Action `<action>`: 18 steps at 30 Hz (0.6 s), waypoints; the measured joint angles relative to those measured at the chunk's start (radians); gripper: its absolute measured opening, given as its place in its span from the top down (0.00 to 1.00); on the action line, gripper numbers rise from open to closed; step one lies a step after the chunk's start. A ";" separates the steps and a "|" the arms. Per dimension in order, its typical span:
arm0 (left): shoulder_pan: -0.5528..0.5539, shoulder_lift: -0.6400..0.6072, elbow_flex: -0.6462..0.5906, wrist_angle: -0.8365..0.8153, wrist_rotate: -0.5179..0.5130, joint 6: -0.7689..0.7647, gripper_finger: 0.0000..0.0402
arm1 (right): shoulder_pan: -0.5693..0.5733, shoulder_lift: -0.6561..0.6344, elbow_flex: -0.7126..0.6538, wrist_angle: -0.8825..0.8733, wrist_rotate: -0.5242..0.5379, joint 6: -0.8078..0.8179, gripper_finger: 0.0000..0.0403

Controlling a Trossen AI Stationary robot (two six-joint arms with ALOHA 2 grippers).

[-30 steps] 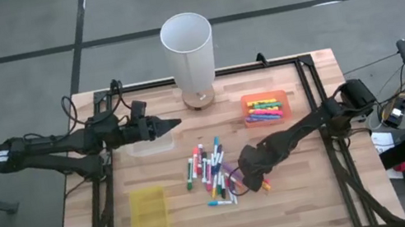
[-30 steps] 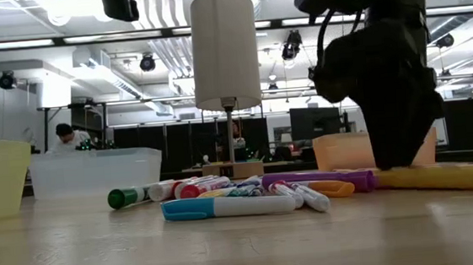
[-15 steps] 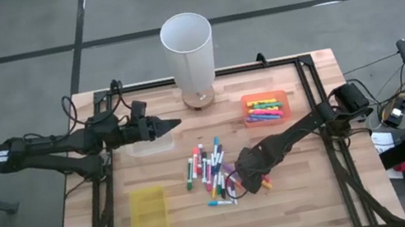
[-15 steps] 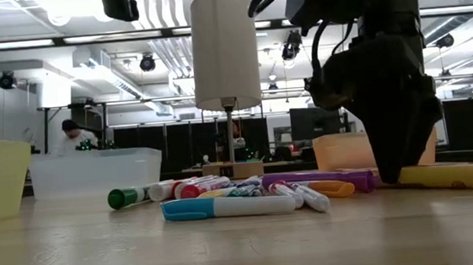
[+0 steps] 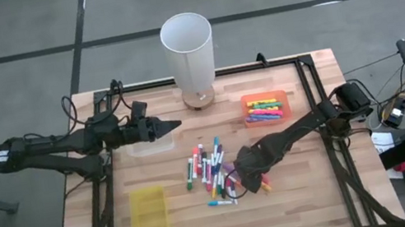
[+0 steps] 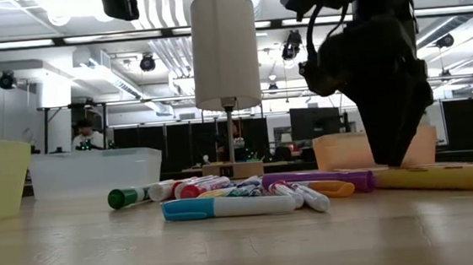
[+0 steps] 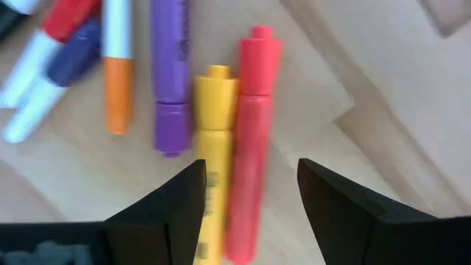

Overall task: Pick & Place Markers
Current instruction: Put the pink highlighter pen into the orange bin

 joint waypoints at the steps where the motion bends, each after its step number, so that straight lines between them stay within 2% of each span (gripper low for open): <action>1: 0.000 0.000 0.000 0.000 0.000 0.000 1.00 | 0.000 0.000 0.000 -0.008 0.002 0.000 0.50; 10: 0.000 0.000 0.000 0.000 0.008 0.000 1.00 | 0.002 0.000 -0.030 0.033 -0.006 0.009 0.59; 18: 0.001 0.000 0.000 0.000 0.019 0.000 1.00 | 0.001 0.016 -0.052 0.043 -0.013 0.012 0.62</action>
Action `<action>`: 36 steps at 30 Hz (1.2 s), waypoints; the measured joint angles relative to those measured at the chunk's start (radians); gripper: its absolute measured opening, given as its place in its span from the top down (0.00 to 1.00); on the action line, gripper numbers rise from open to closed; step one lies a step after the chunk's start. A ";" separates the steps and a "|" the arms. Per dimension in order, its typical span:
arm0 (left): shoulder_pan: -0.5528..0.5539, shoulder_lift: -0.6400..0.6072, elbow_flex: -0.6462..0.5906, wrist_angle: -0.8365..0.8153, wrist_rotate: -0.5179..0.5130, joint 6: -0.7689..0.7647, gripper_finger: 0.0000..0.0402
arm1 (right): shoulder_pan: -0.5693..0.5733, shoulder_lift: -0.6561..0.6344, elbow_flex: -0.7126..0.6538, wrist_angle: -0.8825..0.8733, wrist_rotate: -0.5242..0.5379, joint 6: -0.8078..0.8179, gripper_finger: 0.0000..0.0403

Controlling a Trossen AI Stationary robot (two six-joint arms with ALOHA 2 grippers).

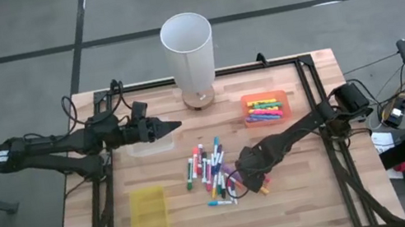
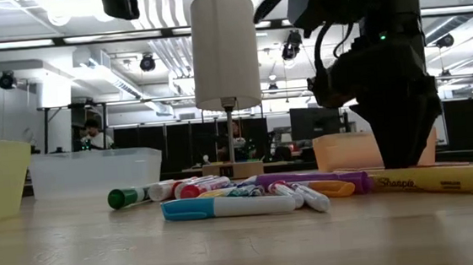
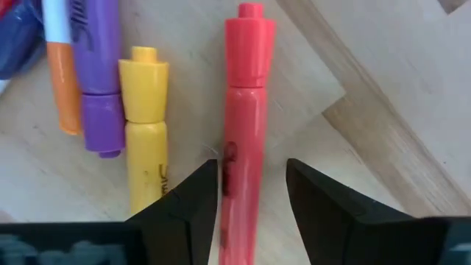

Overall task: Pick & Place Markers
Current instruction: Put the pink highlighter pen into the orange bin

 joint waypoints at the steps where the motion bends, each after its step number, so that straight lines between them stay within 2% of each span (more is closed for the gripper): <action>1: 0.000 0.000 0.000 0.000 0.000 0.000 1.00 | 0.000 0.004 -0.001 0.000 -0.001 0.000 0.62; 7: 0.000 0.000 0.000 0.000 0.000 0.000 1.00 | -0.003 0.017 0.000 -0.001 -0.027 0.001 0.67; 14: 0.000 0.000 0.000 0.000 -0.001 0.000 1.00 | -0.016 0.009 0.003 0.002 -0.056 0.000 0.88; 24: 0.000 0.000 0.000 0.000 -0.003 0.000 1.00 | -0.073 -0.088 0.005 -0.015 -0.072 -0.009 0.88; 29: 0.000 0.000 0.000 0.000 -0.003 -0.002 1.00 | -0.113 -0.188 0.005 -0.092 0.009 -0.005 0.88; 36: 0.000 0.000 0.000 0.001 -0.003 -0.002 1.00 | -0.192 -0.393 0.005 -0.236 0.151 0.023 0.88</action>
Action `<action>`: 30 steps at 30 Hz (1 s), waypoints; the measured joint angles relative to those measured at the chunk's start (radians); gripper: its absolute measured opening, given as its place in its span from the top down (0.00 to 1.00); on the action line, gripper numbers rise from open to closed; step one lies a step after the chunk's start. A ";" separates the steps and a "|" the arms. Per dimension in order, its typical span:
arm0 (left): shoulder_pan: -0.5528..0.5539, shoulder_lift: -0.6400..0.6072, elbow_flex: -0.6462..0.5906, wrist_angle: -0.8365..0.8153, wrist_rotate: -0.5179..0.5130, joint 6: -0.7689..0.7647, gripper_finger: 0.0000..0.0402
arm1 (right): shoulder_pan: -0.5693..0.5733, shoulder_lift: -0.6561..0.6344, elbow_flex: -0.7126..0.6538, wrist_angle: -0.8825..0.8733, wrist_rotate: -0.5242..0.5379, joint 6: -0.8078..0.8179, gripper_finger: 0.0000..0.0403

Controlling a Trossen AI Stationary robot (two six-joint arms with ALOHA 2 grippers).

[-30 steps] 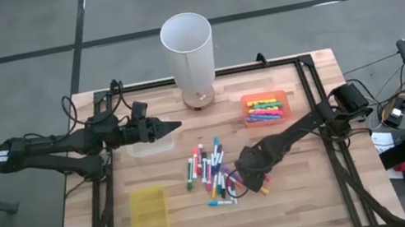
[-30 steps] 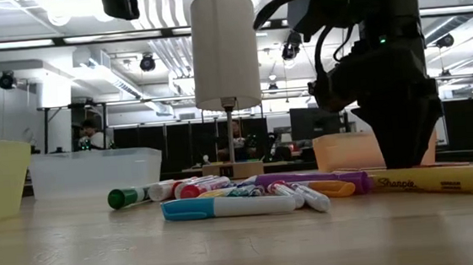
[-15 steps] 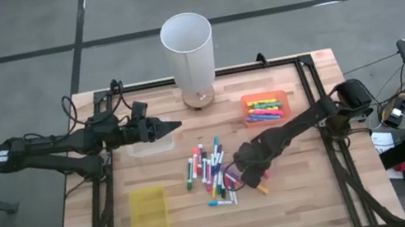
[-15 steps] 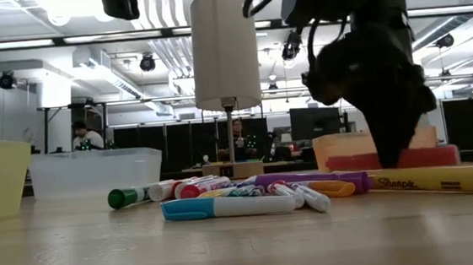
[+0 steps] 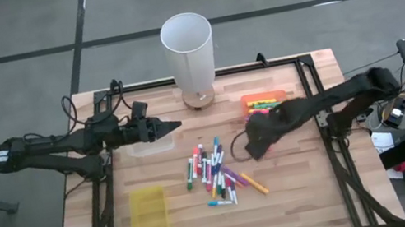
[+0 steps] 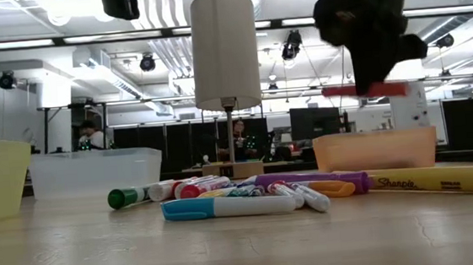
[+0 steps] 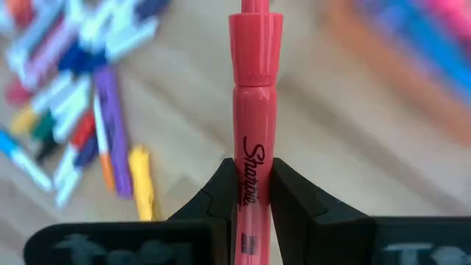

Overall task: Pick & Place Markers
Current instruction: Put the pink highlighter pen into the orange bin

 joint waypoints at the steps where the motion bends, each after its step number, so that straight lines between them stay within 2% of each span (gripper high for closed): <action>1: 0.000 0.000 0.000 -0.001 0.000 0.000 1.00 | -0.015 -0.031 0.000 -0.019 0.028 0.006 0.88; 8: 0.000 0.000 0.000 0.000 0.000 -0.001 1.00 | -0.129 -0.201 0.000 -0.066 0.145 0.016 0.88; 14: 0.000 0.000 0.000 -0.001 0.000 -0.001 1.00 | -0.216 -0.240 0.000 -0.071 0.183 -0.057 0.88; 24: 0.000 0.000 0.000 -0.001 -0.003 0.009 1.00 | -0.363 -0.129 -0.013 -0.098 0.192 -0.302 0.86; 30: 0.000 0.000 0.000 -0.001 -0.003 0.009 1.00 | -0.449 -0.012 -0.013 -0.095 0.113 -0.448 0.86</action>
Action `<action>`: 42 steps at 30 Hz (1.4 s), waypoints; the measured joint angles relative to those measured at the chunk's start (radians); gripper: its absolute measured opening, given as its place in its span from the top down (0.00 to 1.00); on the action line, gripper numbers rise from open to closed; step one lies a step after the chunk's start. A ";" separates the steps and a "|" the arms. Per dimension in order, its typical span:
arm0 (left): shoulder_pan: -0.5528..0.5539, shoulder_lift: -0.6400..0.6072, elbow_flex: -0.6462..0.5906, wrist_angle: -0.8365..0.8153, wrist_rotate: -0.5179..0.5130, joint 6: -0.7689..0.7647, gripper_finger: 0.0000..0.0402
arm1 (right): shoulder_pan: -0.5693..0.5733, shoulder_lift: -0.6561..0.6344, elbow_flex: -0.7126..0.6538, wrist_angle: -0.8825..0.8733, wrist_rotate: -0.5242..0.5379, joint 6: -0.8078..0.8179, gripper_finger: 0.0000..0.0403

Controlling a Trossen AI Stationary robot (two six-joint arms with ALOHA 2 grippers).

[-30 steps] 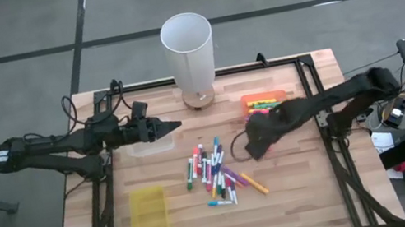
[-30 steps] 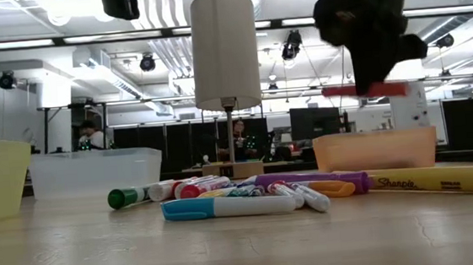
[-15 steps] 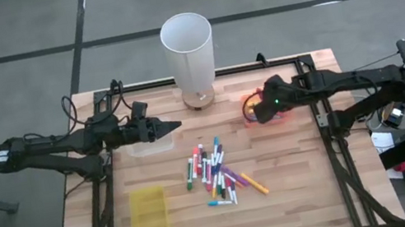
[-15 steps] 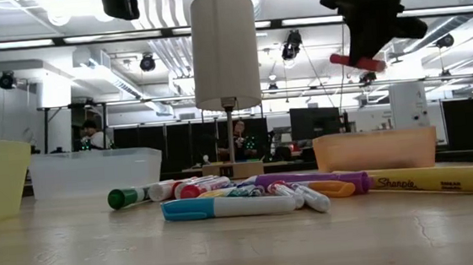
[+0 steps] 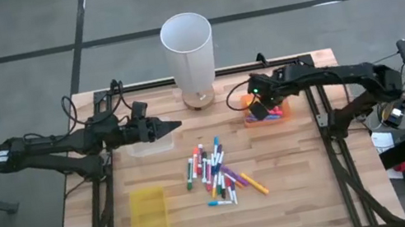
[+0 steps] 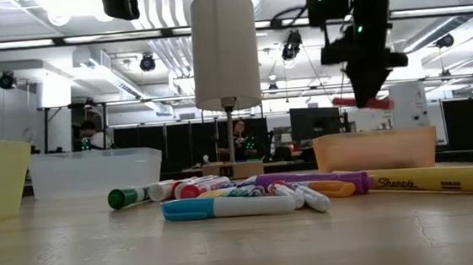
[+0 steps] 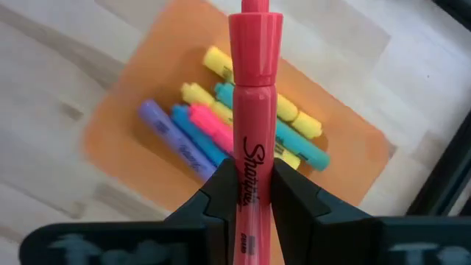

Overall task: Pick & Place Markers
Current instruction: Put the pink highlighter pen into the orange bin

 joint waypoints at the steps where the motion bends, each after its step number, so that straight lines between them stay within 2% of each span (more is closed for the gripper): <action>1: 0.000 0.000 0.000 0.000 0.000 0.000 1.00 | -0.008 0.020 0.000 0.000 -0.004 -0.028 0.86; 9: 0.000 0.000 0.000 0.000 0.000 0.000 1.00 | -0.054 0.155 0.000 0.001 -0.047 -0.162 0.86; 18: 0.000 0.000 0.000 0.000 0.000 0.001 1.00 | -0.059 0.225 0.000 0.001 -0.051 -0.189 0.83; 31: 0.000 0.000 0.000 0.000 0.000 0.000 1.00 | -0.058 0.215 0.000 0.004 -0.049 -0.181 0.76; 42: 0.000 0.000 0.000 0.000 0.000 -0.020 1.00 | -0.057 0.163 0.000 -0.005 -0.071 -0.131 0.63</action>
